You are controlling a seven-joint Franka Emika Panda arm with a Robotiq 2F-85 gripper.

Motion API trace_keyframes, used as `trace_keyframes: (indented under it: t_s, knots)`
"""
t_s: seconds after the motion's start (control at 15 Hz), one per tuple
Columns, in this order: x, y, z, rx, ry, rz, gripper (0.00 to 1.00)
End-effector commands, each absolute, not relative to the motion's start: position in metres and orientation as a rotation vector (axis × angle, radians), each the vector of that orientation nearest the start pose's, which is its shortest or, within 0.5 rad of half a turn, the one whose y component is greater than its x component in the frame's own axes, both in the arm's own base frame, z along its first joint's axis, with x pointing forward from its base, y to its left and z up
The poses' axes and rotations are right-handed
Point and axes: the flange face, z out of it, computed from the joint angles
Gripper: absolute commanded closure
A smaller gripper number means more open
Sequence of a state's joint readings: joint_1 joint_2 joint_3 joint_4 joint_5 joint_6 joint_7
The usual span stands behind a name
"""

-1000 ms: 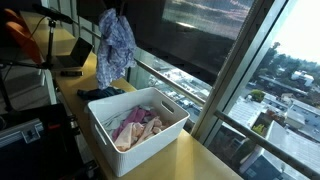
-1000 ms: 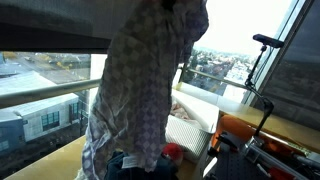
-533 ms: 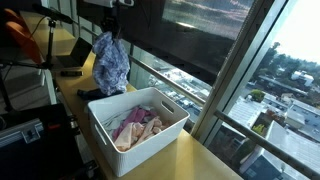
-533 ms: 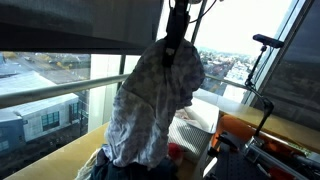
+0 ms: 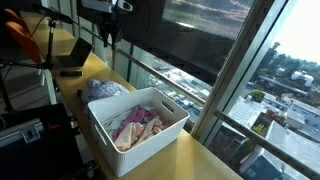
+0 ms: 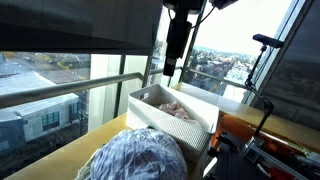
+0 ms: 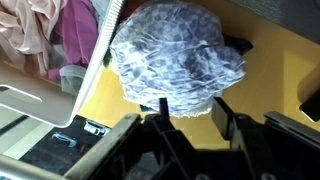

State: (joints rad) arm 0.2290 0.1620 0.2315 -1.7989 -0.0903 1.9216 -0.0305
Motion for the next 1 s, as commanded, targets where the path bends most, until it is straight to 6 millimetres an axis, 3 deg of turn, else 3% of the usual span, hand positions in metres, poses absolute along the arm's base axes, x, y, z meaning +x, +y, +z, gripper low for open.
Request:
trace_keyframes:
  t_s: [0.0,0.2,0.47,0.67,0.93]
  knots:
    - [0.552,0.233,0.478,-3.079,-0.769,-0.014,0.20]
    - [0.565,0.187,0.486,-3.113,-0.700,-0.053,0.01]
    - [0.584,0.104,0.477,-3.148,-0.620,-0.081,0.00]
    - [0.589,0.058,0.452,-3.156,-0.623,-0.145,0.00]
    - [0.576,0.024,0.389,-3.155,-0.710,-0.181,0.00]
